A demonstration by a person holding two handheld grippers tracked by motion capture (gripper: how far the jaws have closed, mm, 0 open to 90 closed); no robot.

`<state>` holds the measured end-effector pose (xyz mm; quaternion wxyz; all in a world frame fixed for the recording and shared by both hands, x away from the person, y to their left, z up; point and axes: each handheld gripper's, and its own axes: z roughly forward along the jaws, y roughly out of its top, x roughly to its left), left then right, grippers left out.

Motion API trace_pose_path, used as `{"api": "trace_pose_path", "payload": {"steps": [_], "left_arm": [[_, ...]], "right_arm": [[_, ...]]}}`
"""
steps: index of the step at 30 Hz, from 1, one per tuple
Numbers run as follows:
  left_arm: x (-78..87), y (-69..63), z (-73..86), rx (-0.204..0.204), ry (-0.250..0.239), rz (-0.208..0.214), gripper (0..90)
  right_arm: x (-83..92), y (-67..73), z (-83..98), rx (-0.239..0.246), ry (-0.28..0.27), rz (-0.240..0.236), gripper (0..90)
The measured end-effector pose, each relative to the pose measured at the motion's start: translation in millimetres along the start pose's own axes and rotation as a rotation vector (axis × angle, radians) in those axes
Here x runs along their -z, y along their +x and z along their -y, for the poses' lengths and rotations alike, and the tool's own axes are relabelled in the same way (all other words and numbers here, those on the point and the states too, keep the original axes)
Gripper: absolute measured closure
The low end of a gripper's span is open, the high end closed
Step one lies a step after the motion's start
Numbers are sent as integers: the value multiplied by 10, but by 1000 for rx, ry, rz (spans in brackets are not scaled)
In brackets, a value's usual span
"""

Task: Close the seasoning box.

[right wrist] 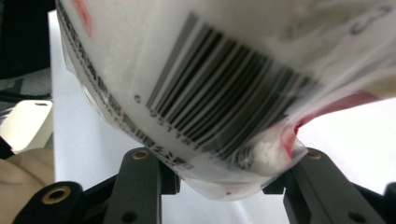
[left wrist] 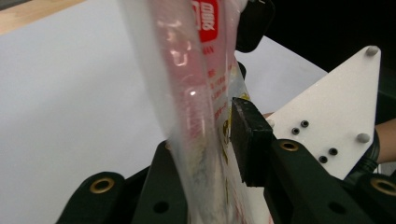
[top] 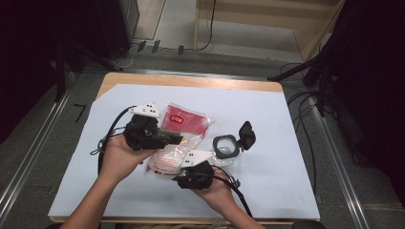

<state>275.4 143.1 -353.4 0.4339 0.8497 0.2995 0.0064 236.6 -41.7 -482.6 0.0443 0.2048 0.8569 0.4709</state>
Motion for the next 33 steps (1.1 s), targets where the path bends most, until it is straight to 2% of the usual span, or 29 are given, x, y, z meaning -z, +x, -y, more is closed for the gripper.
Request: {"api": "trace_pose_path", "payload": {"steps": [10, 12, 15, 18, 24, 31, 33], "left_arm": [[-26, 17, 36, -31, -24, 39, 752], [-46, 37, 51, -28, -37, 64, 740], [-98, 84, 75, 14, -38, 112, 727], [-141, 112, 78, 58, -23, 155, 744], [-266, 130, 99, 138, -10, 202, 752], [-337, 106, 73, 198, 20, 187, 775], [-342, 106, 70, 197, 28, 183, 777]], "right_arm": [[32, 44, -25, -22, -17, -54, 606], [39, 43, -31, -21, -24, -65, 607], [52, 46, -40, -11, -21, -80, 622], [48, 72, -30, 22, -10, -95, 635], [32, 109, -16, 19, 0, -86, 621], [12, 133, 9, 11, 14, -78, 621], [7, 136, 14, 8, 13, -81, 622]]}}
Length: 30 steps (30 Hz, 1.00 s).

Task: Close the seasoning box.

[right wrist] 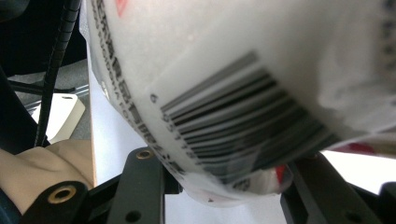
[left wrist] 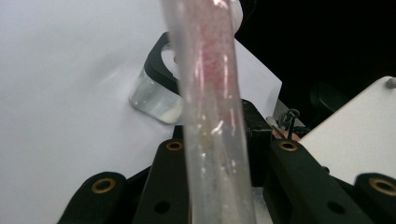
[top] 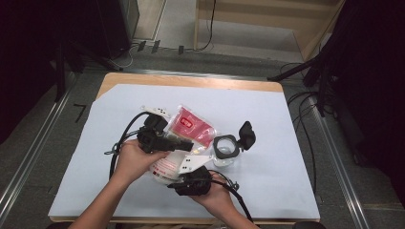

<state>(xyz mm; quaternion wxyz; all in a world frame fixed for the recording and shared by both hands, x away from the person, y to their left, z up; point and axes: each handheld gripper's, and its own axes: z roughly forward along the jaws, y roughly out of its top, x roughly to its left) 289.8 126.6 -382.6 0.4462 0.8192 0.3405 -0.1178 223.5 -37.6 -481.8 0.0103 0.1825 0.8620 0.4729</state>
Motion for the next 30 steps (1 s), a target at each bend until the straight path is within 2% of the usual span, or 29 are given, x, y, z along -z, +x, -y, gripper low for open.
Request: {"api": "trace_pose_path", "payload": {"steps": [2, 4, 5, 7, 10, 12, 16, 18, 21, 22, 24, 25, 26, 28, 30], "left_arm": [[5, 6, 1, -12, 4, 1, 770], [8, 25, -1, -45, 24, 23, 731], [8, 25, 4, -83, 27, 14, 712], [13, 30, 13, -132, 26, 20, 694], [-4, 39, 24, -138, 3, 20, 701], [-31, 58, 26, -116, -6, 35, 702], [-86, 80, 14, -77, 5, 17, 713], [-98, 74, 10, -65, 10, 26, 719], [-111, 67, -5, -24, 19, 22, 751], [-113, 66, -11, -7, 23, 21, 759], [-126, 64, -29, 65, 38, 29, 791], [-122, 48, -38, 74, 43, 11, 809], [-118, 34, -49, 76, 46, 13, 817], [-106, 4, -68, 104, 45, 13, 821], [-101, -17, -90, 103, 49, 9, 815]], "right_arm": [[0, -9, 0, -7, 0, -12, 627], [3, -22, -1, -11, 1, -28, 630], [7, -20, -1, -18, 5, -33, 631], [15, -22, -5, -22, 6, -37, 633], [25, -30, -10, -13, 5, -33, 634], [33, -43, -9, -21, 5, -44, 634], [34, -46, 4, -26, 17, -49, 642], [32, -37, 10, -34, 23, -49, 642], [23, -18, 12, -31, 26, -48, 641], [21, -15, 12, -23, 23, -43, 638], [14, 15, 8, -25, 18, -13, 610], [20, 33, 9, -15, 5, 8, 610], [26, 43, 14, -17, -11, 16, 610], [43, 63, 18, -25, -32, 23, 611], [56, 77, 8, -28, -45, 27, 616]]}}
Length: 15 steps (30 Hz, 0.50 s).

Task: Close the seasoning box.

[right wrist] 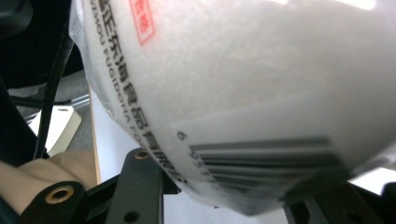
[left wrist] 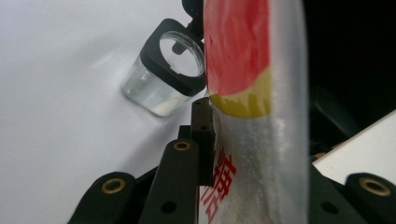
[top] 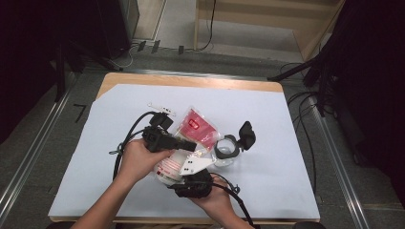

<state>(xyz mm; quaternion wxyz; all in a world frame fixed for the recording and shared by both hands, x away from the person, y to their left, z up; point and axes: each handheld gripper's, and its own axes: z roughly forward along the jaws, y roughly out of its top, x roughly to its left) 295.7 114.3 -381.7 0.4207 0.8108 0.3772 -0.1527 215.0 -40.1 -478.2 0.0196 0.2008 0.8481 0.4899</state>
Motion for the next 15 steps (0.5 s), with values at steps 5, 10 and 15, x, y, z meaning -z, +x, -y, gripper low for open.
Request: {"api": "trace_pose_path", "payload": {"steps": [5, 10, 15], "left_arm": [[-74, -68, -33, -75, 52, -41, 696], [-103, -102, -35, -133, 51, -71, 715], [-115, -97, -71, -106, 68, -68, 740]], "right_arm": [[-8, 45, -27, 17, 4, -81, 629], [-26, 59, -10, 28, 23, -49, 629], [-17, 59, -19, 21, 17, -47, 624]]}}
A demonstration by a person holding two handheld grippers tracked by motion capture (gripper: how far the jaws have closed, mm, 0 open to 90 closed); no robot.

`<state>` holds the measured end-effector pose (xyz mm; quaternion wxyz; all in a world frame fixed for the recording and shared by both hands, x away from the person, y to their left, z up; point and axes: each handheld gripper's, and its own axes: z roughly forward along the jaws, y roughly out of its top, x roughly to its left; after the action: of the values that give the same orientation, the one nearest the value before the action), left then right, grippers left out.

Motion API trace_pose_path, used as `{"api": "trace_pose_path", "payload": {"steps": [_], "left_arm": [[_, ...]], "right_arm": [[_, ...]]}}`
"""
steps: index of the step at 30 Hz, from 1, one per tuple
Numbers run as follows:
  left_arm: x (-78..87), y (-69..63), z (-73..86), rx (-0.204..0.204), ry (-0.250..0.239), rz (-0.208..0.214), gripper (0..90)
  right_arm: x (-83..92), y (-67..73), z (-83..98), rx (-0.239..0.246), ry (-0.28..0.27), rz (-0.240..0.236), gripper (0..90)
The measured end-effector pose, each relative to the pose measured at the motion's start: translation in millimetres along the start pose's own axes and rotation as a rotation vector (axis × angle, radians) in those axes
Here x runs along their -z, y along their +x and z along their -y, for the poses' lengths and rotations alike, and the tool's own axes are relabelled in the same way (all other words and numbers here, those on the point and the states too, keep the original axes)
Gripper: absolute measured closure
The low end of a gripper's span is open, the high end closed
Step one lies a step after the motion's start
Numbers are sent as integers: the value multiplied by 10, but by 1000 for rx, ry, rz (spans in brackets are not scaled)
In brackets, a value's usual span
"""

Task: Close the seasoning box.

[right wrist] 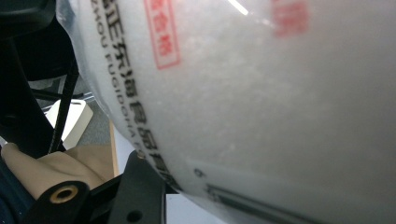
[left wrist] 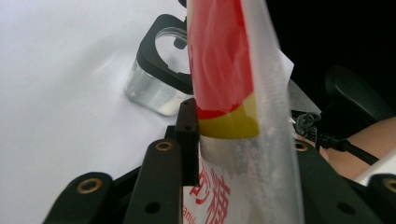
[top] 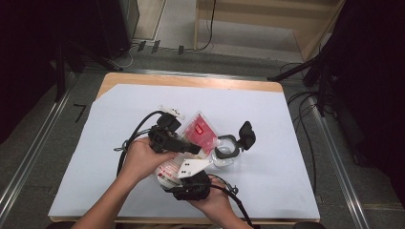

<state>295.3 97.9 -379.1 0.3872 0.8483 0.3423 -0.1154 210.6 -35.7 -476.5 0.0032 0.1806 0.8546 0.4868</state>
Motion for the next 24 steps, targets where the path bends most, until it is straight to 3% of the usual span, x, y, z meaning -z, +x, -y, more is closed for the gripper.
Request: {"api": "trace_pose_path", "payload": {"steps": [2, 5, 13, 16, 24], "left_arm": [[1, -5, -24, 17, 8, -6, 746], [24, 21, -68, 74, 13, 26, 739], [-30, -20, -193, 48, 62, 4, 758], [-52, -15, -220, 49, 60, 40, 702], [4, -24, -180, 41, 38, 41, 695]], "right_arm": [[2, 4, 1, -4, -12, -9, 619], [-3, 35, -40, 18, -10, 32, 596], [1, 47, -90, -23, -18, 79, 604], [14, 8, -68, -50, -33, 69, 611], [90, -63, -3, -133, -59, 73, 624]]}}
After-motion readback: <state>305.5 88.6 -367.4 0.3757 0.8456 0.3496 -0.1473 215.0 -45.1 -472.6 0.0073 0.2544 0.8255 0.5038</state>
